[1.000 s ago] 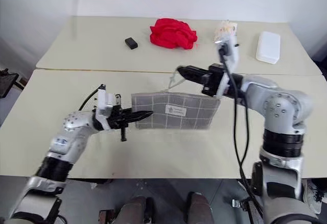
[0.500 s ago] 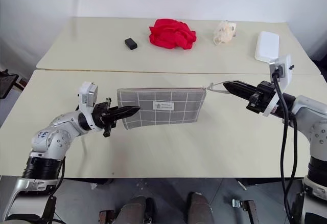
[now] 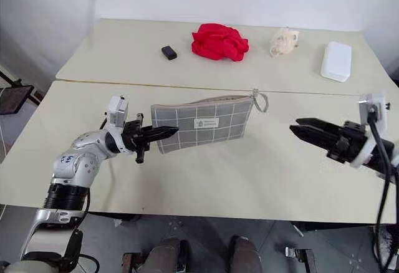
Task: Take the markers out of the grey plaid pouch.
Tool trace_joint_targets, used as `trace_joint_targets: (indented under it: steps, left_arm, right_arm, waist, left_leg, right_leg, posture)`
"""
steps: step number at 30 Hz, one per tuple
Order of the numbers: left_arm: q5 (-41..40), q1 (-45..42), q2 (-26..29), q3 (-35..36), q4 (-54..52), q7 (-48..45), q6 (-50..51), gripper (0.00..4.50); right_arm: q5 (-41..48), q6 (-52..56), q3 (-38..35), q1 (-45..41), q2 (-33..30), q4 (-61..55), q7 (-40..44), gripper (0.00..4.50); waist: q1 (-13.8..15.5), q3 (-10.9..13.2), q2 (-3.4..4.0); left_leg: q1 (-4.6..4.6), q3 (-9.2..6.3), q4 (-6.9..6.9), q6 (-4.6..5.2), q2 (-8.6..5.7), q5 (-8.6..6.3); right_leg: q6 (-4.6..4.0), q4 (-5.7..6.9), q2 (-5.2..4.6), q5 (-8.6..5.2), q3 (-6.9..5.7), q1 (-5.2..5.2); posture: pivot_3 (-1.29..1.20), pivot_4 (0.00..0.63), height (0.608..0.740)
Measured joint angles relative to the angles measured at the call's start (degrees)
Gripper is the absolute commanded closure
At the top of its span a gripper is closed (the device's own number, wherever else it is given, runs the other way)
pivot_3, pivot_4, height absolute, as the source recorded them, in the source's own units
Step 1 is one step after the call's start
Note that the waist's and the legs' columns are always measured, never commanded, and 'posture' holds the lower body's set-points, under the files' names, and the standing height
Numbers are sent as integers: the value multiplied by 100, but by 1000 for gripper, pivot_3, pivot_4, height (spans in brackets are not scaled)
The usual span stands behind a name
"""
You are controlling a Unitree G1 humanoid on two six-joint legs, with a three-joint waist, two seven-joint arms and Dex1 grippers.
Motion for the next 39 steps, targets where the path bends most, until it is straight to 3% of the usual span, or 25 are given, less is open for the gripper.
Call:
trace_joint_targets:
  steps: [3,5,8,12,19,28,34,39]
  left_arm:
    - [475,-15,-257,-90,188,-39,-873,4500]
    - [864,-92,-412,-285,351,-154,-1555,4500]
    - [1159,-154,-606,-462,437,-320,-2223,4500]
    - [1657,-339,-950,-714,930,-314,-3142,4500]
    - [2048,-477,-1235,-814,1389,13,-3796,4500]
    - [2202,-248,-1406,-942,1392,331,-4002,4500]
    - [2187,-42,-1401,-1076,1108,359,-3977,4500]
    - [2192,107,-1285,-1112,982,346,-4005,4500]
  right_arm:
    - [-287,-268,-117,177,-150,279,285,2528]
    - [-243,-246,-104,-172,-326,279,332,2528]
    - [-116,-214,-18,-858,-549,-19,246,3122]
    - [-56,-134,847,-1623,-520,-684,-107,4471]
    - [-292,245,1909,-2034,-692,-1408,-650,4471]
    - [-796,150,2394,-1579,-764,-2017,-727,4471]
    - [-875,238,2446,-1544,-630,-1984,-917,4471]
    - [-20,395,1895,-1626,-402,-1770,-634,4471]
  waist:
    - [-23,0,0]
    - [-70,0,5]
    - [-88,0,5]
    - [-54,0,4]
    - [4,1,4]
    - [-31,1,3]
    - [-31,1,3]
    - [-34,1,4]
  left_leg:
    - [3,1,7,0,0,0]
    - [9,10,11,0,1,1]
    - [20,4,11,-3,10,2]
    - [10,2,28,1,9,0]
    - [-19,-17,66,18,7,-10]
    - [-18,-18,67,18,7,-10]
    - [-18,-19,70,18,7,-10]
    - [-17,-19,70,18,7,-10]
  right_leg:
    - [0,4,0,0,2,1]
    - [0,13,0,0,12,-1]
    - [-2,18,7,-1,13,4]
    - [-2,20,5,0,16,2]
    - [2,22,-2,1,0,2]
    - [2,27,-2,1,1,2]
    - [2,28,-2,1,1,3]
    - [2,29,-1,1,2,3]
  posture:
    - [0,150,740]
    - [0,150,740]
    - [0,150,740]
    - [0,150,740]
    - [0,150,740]
    - [0,150,740]
    - [0,150,740]
    - [0,150,740]
